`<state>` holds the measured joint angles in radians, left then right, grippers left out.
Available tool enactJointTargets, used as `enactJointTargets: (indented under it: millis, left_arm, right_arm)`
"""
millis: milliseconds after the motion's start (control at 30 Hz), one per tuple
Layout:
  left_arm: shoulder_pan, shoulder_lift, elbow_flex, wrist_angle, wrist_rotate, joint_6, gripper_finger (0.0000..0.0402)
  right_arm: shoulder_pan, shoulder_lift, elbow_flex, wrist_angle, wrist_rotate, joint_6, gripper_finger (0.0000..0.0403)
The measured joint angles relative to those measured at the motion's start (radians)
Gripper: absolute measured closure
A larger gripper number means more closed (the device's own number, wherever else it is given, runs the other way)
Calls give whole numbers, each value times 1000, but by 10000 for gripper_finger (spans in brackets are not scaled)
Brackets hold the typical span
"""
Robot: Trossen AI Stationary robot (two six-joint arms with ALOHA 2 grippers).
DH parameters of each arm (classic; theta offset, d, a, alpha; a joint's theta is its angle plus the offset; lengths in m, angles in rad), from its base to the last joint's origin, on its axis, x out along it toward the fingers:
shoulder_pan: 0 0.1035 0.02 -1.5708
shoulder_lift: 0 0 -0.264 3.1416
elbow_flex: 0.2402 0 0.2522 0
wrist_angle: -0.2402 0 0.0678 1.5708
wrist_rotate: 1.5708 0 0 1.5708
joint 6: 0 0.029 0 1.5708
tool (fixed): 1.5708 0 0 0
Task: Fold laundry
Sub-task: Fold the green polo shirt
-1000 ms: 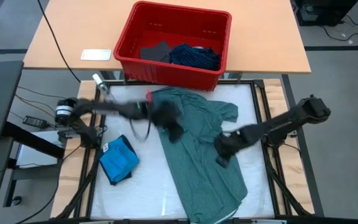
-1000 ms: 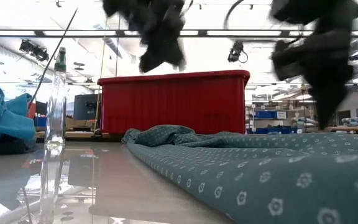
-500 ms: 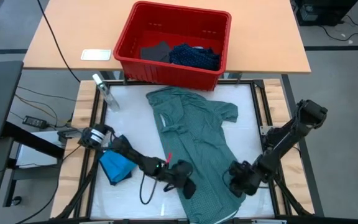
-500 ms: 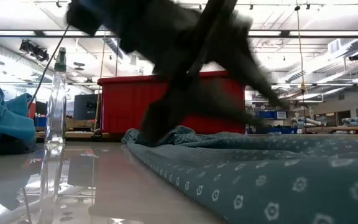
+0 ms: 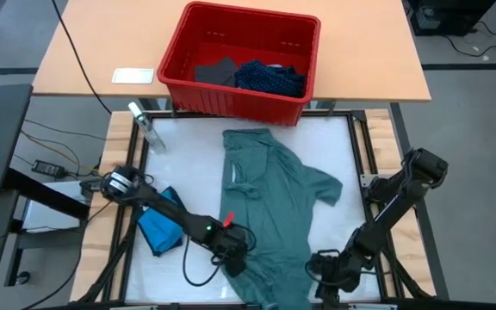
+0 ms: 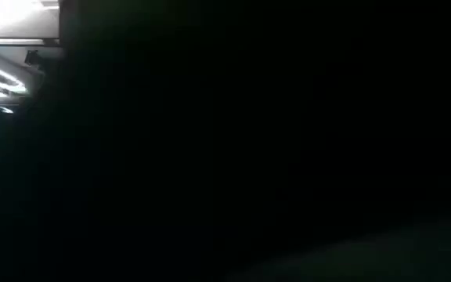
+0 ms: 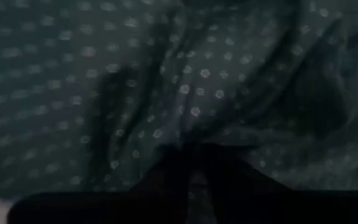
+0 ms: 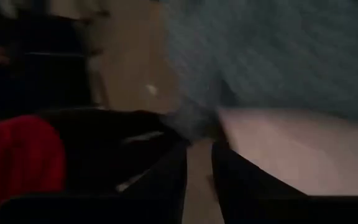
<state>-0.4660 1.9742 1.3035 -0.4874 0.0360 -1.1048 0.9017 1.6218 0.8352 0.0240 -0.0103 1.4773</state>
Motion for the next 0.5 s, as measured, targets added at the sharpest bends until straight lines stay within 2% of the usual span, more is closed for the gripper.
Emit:
enactJointTargets:
  millis: [200,267,333,433,500]
  left_arm:
    - [27,-88,-1,-106,-65,118,370]
    - [51,-96,-1,-101,-69,119,374]
    - [73,-111,-1,-93,-70,108,374]
    - [107,-122,2,-36,-71,39,374]
    - [127,-122,-1,-2,-73,1,374]
  right_arm:
    - [-124,-146,15,-407,35,-126,318]
    - [-196,-195,13,-581,74,-232,318]
    - [-288,-246,13,-705,161,-373,318]
    - [-477,-300,-12,-771,307,-645,320]
    - [-629,-318,-48,-695,322,-842,323]
